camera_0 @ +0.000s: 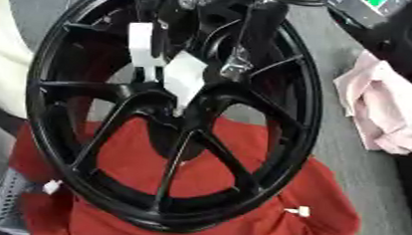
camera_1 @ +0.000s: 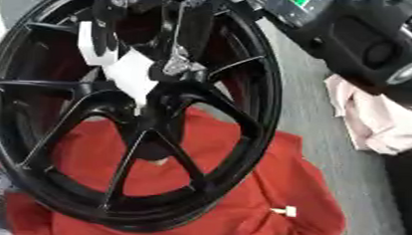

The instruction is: Pull the pin out of the wheel hub.

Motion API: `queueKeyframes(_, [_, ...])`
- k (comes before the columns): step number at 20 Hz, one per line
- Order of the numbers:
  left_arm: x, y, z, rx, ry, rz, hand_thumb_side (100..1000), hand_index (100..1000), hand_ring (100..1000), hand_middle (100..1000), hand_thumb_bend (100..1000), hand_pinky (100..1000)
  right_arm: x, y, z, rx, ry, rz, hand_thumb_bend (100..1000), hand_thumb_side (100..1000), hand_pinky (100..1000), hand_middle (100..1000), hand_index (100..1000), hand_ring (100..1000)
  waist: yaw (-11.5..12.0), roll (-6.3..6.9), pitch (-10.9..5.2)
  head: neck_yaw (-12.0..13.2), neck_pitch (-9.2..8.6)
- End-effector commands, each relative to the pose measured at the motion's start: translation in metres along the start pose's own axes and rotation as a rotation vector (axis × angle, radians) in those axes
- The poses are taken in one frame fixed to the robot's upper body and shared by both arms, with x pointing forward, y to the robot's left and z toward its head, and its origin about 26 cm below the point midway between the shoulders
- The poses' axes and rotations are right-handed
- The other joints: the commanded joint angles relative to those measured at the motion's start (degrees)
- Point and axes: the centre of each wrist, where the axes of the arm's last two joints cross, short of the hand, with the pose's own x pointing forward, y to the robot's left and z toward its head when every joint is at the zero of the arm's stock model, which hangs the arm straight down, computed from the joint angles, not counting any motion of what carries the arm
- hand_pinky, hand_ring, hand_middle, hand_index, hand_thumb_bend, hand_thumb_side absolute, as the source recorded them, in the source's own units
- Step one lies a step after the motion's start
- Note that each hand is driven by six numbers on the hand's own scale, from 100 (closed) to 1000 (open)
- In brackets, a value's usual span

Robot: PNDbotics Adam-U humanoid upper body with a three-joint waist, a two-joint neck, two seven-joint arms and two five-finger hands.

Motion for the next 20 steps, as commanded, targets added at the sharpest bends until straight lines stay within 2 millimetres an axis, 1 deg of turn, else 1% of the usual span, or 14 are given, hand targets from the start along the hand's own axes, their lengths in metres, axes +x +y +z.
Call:
queueKeyframes(1, [0.007,0.002,-0.004,0.001,-0.024,-0.003,932,818,788,746,143,774,-0.005,0.000,0.002,0.007,0.023,0.008,307,100,885,703,823,865,0.2,0.19,-0.75,0.1,0.35])
queueKeyframes(13, [0.005,0.001,-0.003,0.006,-0.020,0.005,933,815,789,741,143,775,-0.019,0.018,-0.004,0.040,0.055,-0.046,313,100,880,721,804,861,0.6,0.31,-0.25,0.2,0.35])
queueKeyframes(20, [0.005,0.001,-0.003,0.007,-0.020,0.006,933,814,790,741,143,777,-0.019,0.023,-0.007,0.044,0.036,-0.077,284,106,873,676,774,849,0.7,0.38,-0.10,0.4,0.35])
